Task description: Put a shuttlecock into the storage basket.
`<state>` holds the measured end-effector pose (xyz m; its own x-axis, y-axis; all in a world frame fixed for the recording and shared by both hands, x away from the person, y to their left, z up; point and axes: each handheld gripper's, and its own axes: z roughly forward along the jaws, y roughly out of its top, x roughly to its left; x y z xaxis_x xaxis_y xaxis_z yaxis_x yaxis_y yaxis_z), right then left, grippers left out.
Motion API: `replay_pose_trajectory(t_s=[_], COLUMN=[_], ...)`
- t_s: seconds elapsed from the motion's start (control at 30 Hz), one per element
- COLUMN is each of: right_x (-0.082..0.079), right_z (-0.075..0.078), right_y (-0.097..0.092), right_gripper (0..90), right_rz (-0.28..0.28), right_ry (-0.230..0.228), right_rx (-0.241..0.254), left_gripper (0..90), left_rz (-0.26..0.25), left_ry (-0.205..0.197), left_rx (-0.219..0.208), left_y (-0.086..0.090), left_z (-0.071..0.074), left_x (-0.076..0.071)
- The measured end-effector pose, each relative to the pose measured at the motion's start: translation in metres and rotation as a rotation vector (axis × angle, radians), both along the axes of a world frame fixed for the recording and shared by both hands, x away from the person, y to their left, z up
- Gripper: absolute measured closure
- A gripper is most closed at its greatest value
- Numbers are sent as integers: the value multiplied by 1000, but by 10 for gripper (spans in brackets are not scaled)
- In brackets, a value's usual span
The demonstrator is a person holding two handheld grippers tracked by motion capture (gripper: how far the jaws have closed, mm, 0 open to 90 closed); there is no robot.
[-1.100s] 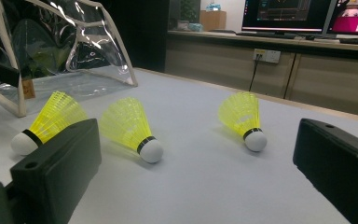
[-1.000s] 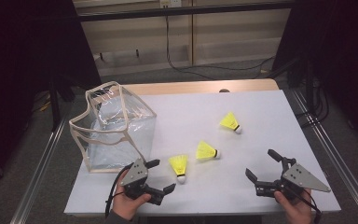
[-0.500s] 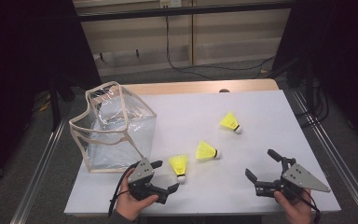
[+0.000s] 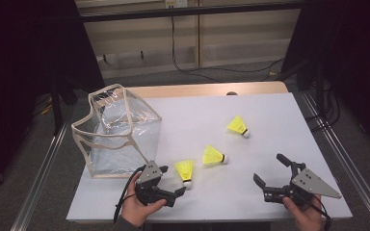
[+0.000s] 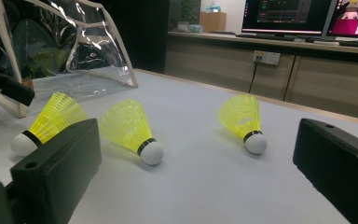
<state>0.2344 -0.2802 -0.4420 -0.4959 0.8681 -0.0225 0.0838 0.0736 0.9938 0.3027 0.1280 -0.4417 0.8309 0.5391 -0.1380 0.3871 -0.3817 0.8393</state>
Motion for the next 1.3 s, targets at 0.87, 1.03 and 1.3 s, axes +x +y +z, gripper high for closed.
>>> replay_pose_trajectory(t_s=[0.87,1.03,1.3], right_x=[0,0,0], right_z=[1,1,1], right_y=[0,0,-1], right_gripper=[7,7,7], right_rz=[-4,-4,-6], right_ry=[-8,-7,-11], right_rx=[3,3,4], left_gripper=[80,89,99], left_rz=[53,57,79], left_ry=[62,88,109], left_rx=[143,155,185], left_y=[-23,-29,-35], left_z=[0,-1,-2], left_x=[7,8,12])
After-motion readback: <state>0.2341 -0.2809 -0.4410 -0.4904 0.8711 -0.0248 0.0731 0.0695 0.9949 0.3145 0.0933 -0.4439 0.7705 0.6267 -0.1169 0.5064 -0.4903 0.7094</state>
